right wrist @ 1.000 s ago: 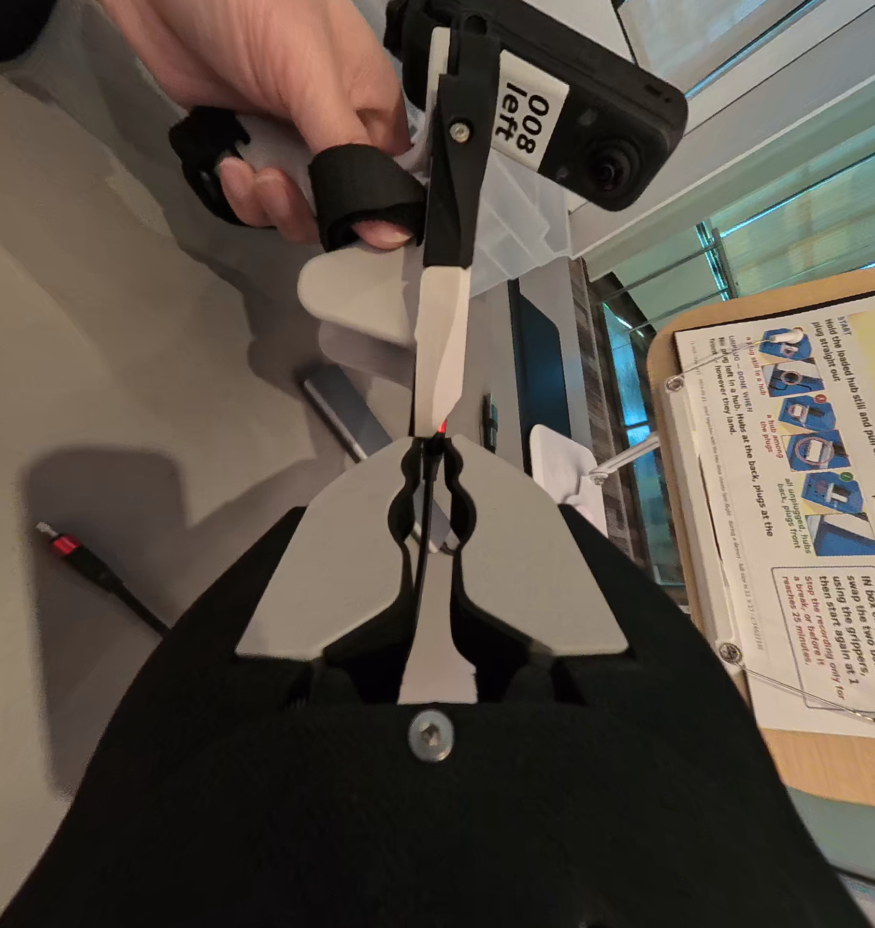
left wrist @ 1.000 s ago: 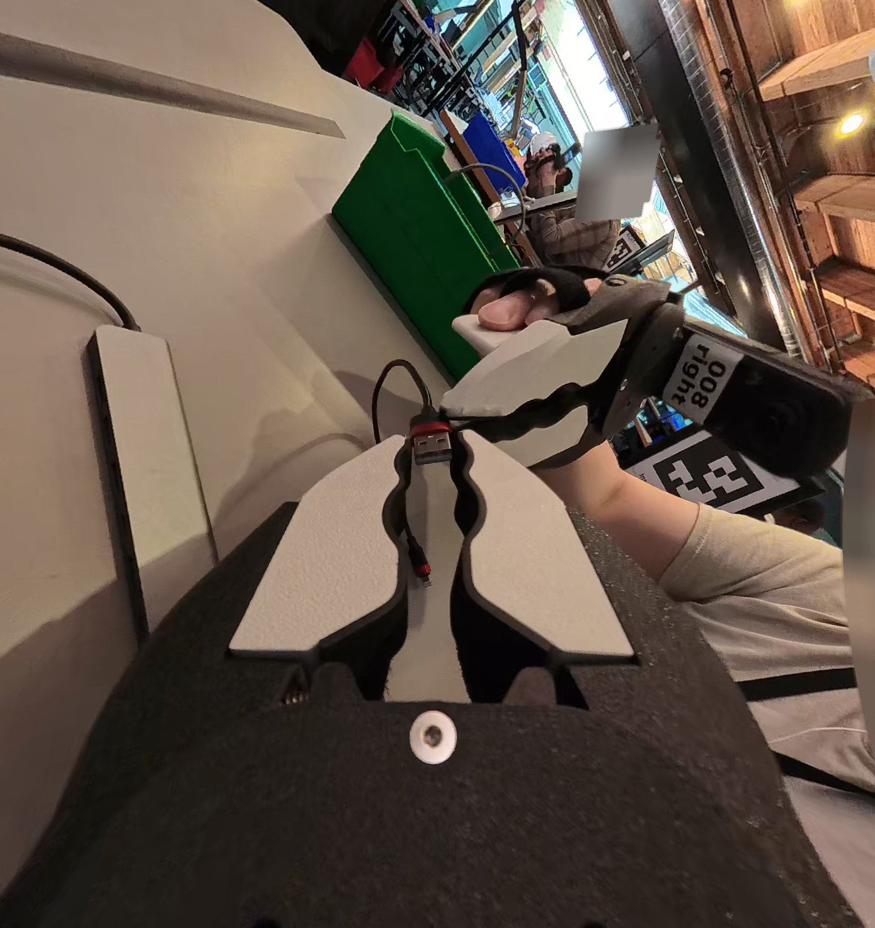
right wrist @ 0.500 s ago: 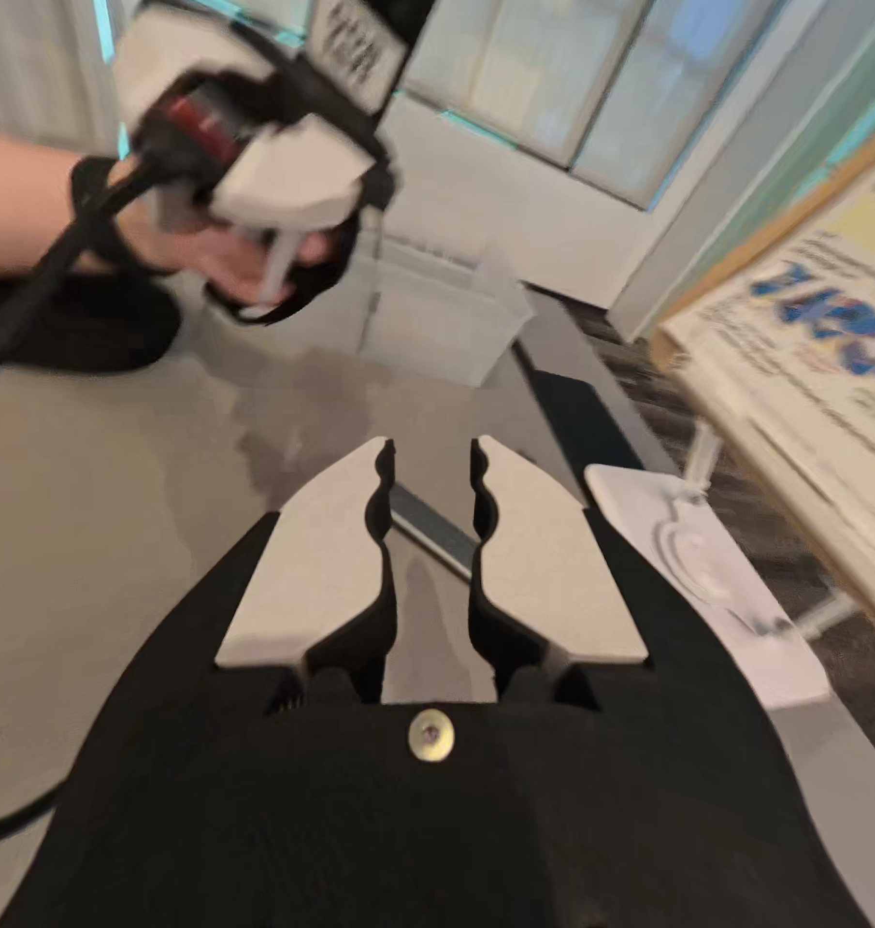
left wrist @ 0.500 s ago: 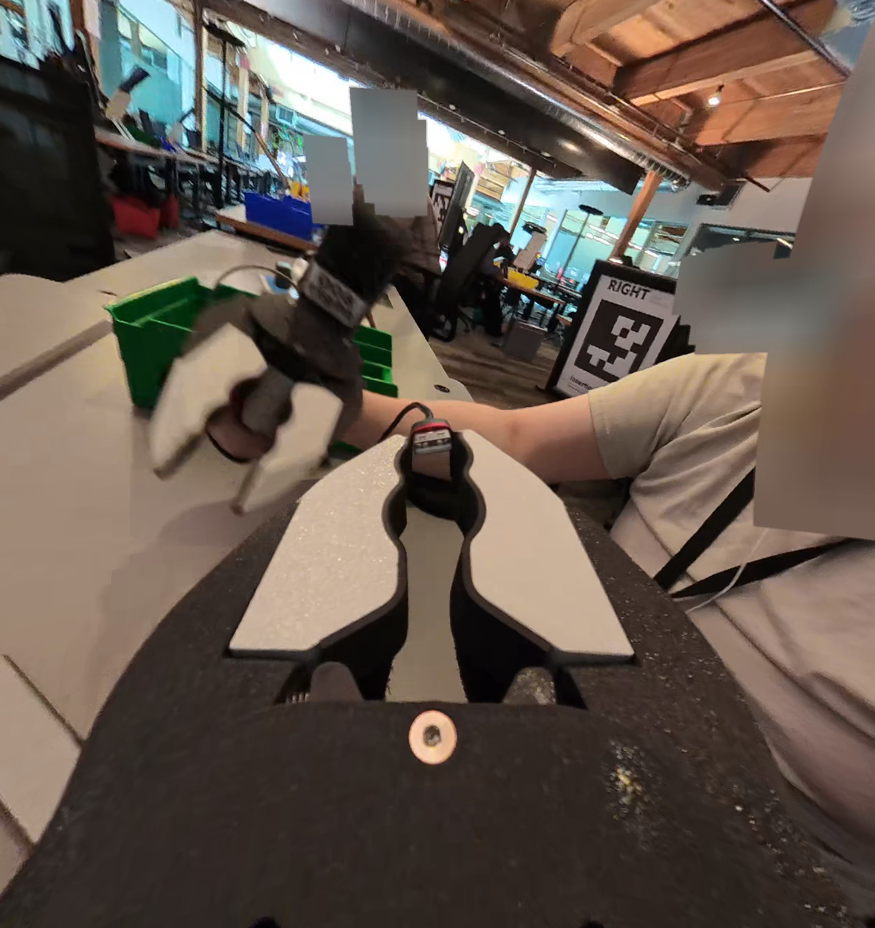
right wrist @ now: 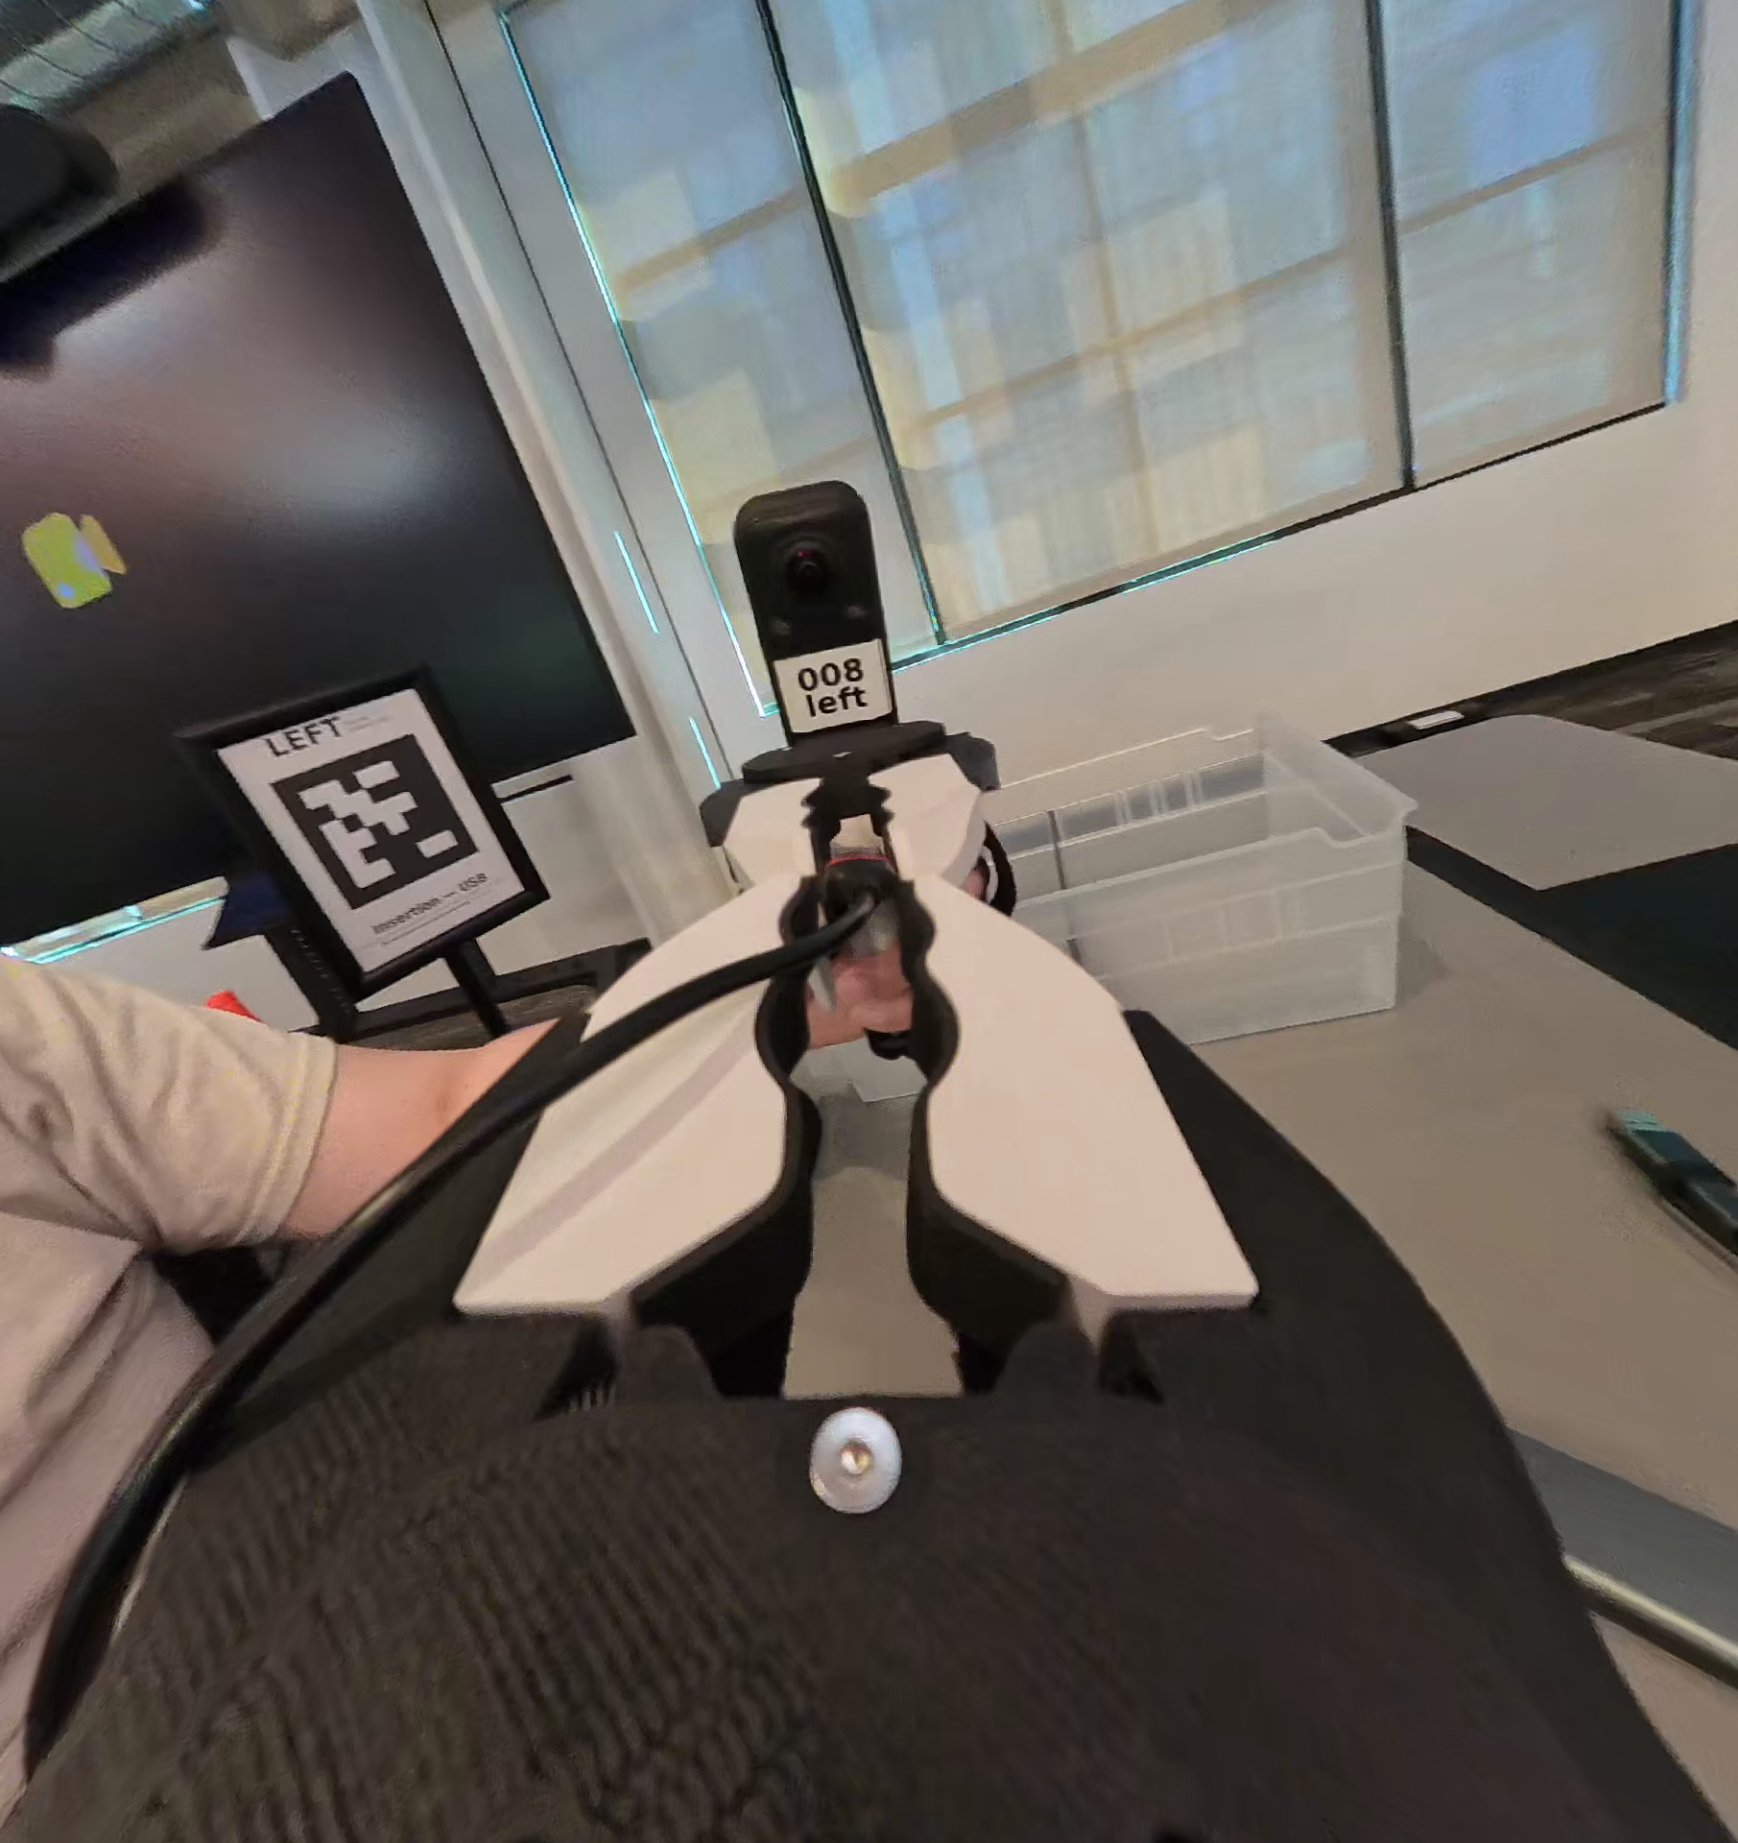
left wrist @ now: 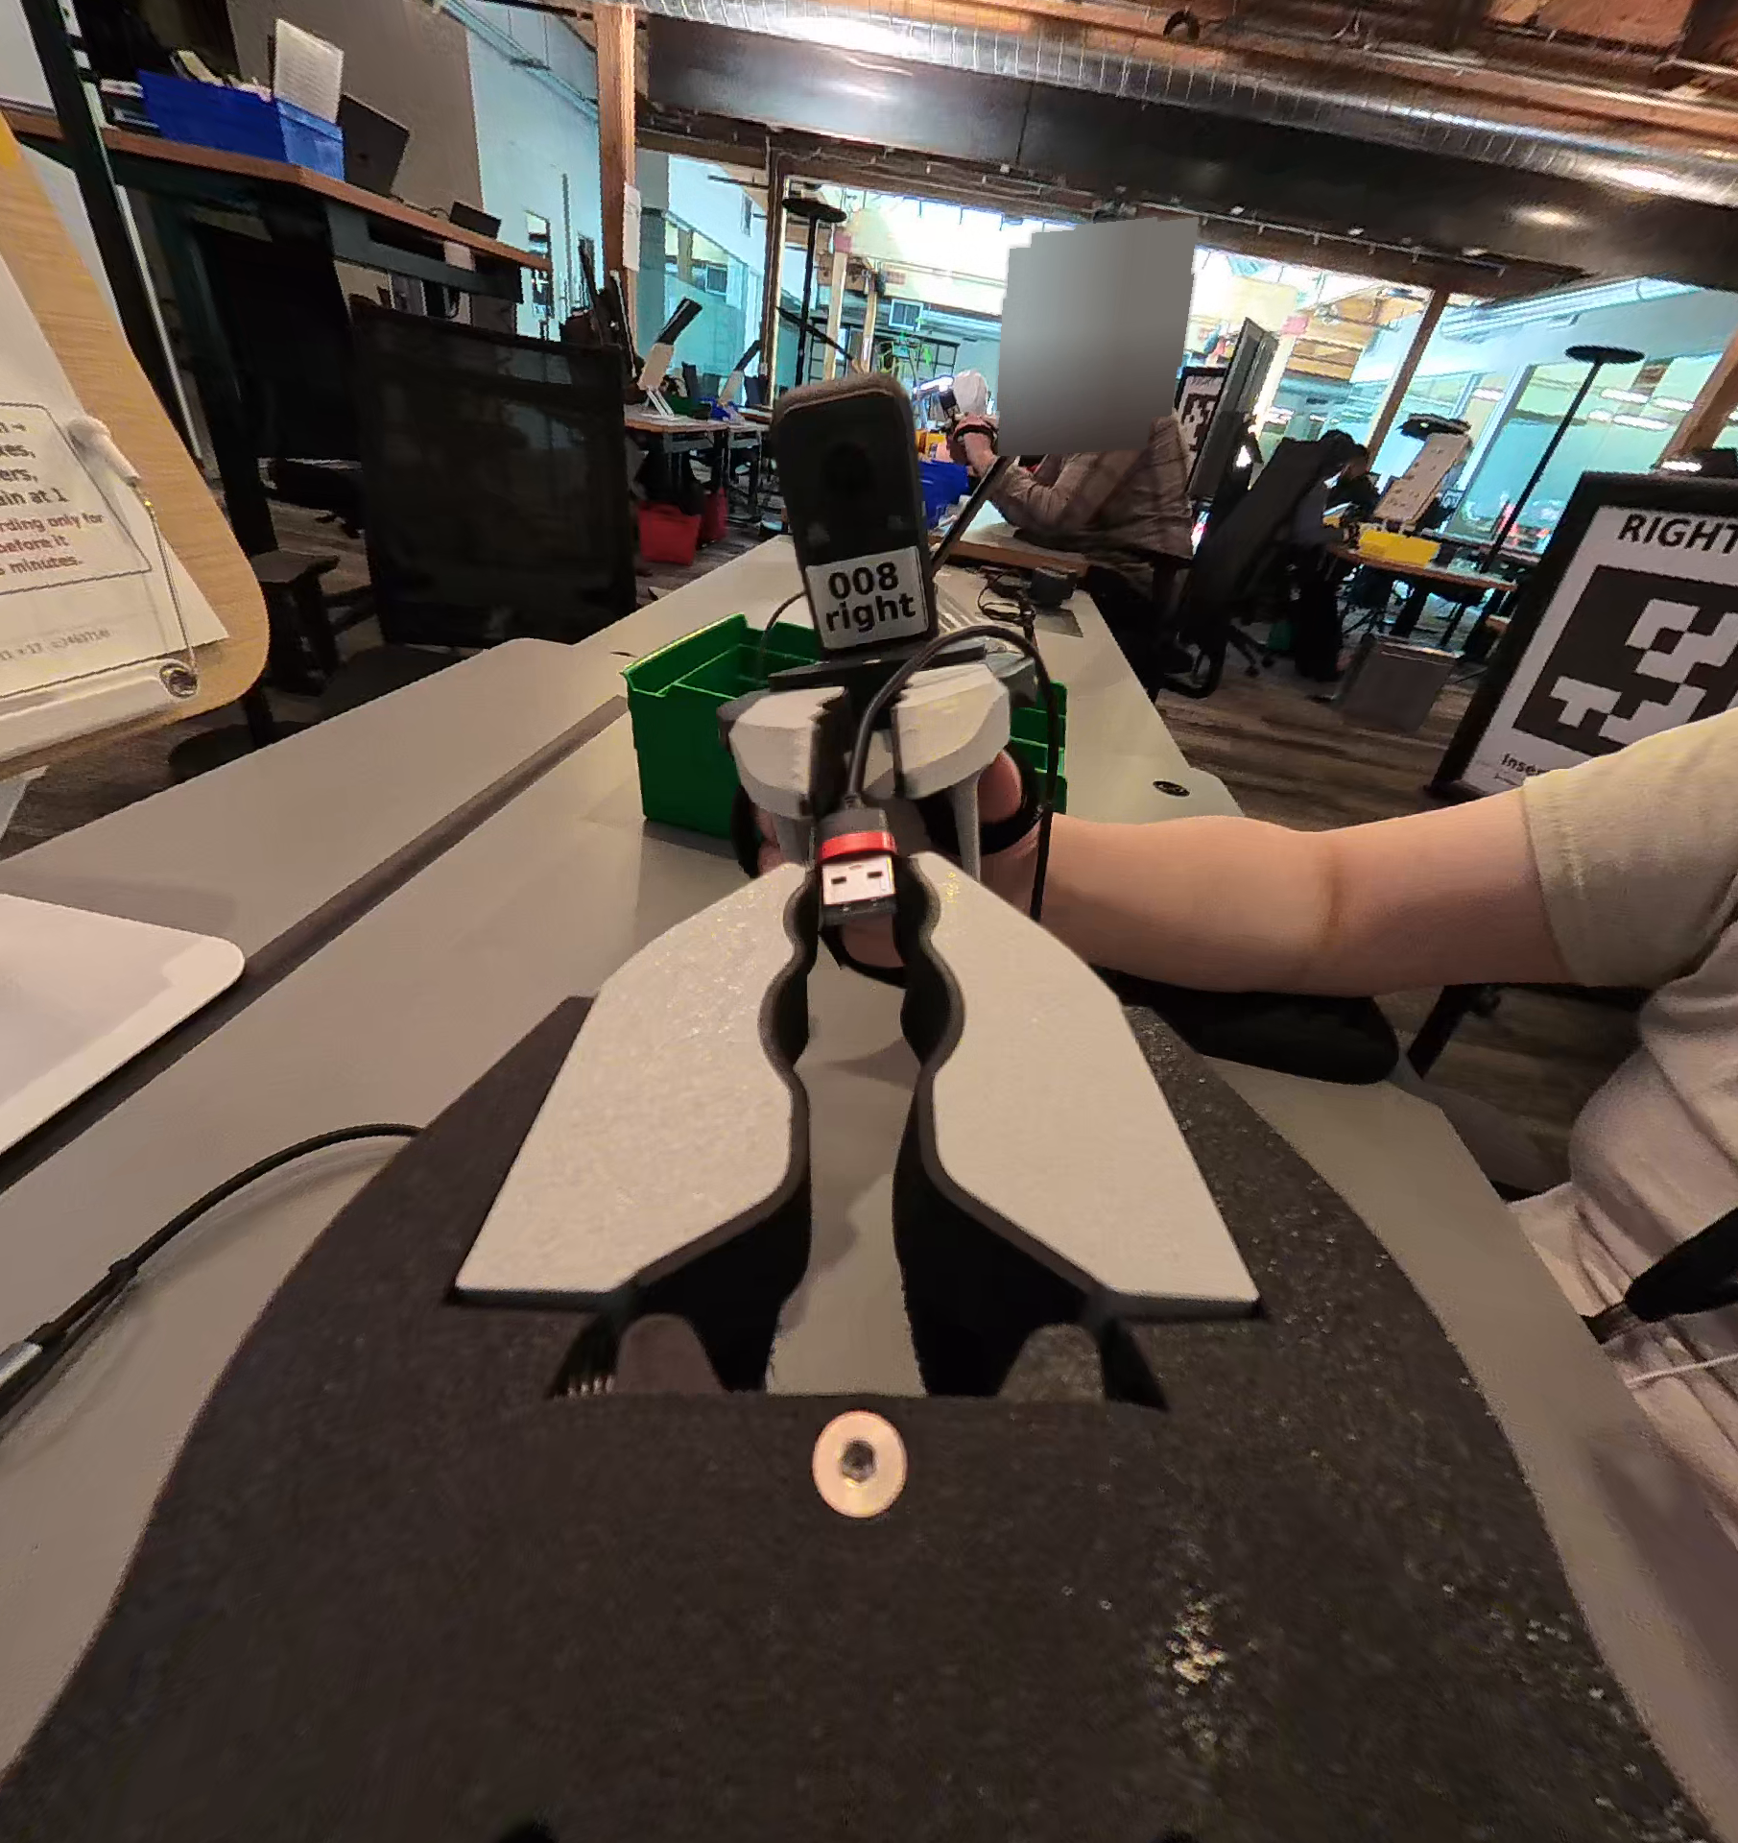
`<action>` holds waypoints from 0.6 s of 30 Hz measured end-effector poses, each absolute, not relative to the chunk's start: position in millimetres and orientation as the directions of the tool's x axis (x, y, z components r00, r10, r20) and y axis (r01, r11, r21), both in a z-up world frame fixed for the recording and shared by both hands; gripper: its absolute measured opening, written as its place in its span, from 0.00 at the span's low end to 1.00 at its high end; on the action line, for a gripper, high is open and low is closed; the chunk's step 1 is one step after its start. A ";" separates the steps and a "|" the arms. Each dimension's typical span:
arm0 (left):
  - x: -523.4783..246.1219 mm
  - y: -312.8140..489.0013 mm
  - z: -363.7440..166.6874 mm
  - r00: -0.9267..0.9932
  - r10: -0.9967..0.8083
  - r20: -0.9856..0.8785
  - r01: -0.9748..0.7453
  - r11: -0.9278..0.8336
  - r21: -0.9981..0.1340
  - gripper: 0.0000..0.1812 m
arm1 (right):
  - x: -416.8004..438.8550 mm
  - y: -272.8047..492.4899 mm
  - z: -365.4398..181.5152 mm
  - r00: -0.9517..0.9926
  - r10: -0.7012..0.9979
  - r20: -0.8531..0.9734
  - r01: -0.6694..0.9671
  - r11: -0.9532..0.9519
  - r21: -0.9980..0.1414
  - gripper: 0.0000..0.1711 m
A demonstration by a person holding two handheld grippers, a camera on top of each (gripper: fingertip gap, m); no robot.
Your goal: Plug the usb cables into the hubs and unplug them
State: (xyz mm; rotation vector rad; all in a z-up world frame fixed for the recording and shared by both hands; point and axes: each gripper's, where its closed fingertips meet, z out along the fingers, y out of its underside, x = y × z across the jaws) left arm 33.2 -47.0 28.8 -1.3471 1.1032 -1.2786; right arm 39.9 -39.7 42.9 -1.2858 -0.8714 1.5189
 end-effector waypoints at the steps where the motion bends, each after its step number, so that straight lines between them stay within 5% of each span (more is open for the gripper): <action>1: 33.8 -46.7 28.1 0.050 -0.987 0.151 -0.005 -0.152 -0.988 0.07 | 40.4 -38.7 42.4 -0.005 0.952 -0.307 -0.201 -0.302 -0.932 0.09; 11: 36.1 -45.6 21.7 0.059 -0.987 0.150 -0.034 -0.152 -0.988 0.08 | 39.4 -38.7 32.2 0.010 0.959 -0.282 -0.117 -0.279 -0.953 0.03; 18: 35.4 -45.8 29.0 -0.101 -0.910 0.402 0.075 -0.410 -0.909 0.17 | 46.3 -36.8 33.4 0.175 0.982 0.071 -0.046 0.080 -0.996 0.03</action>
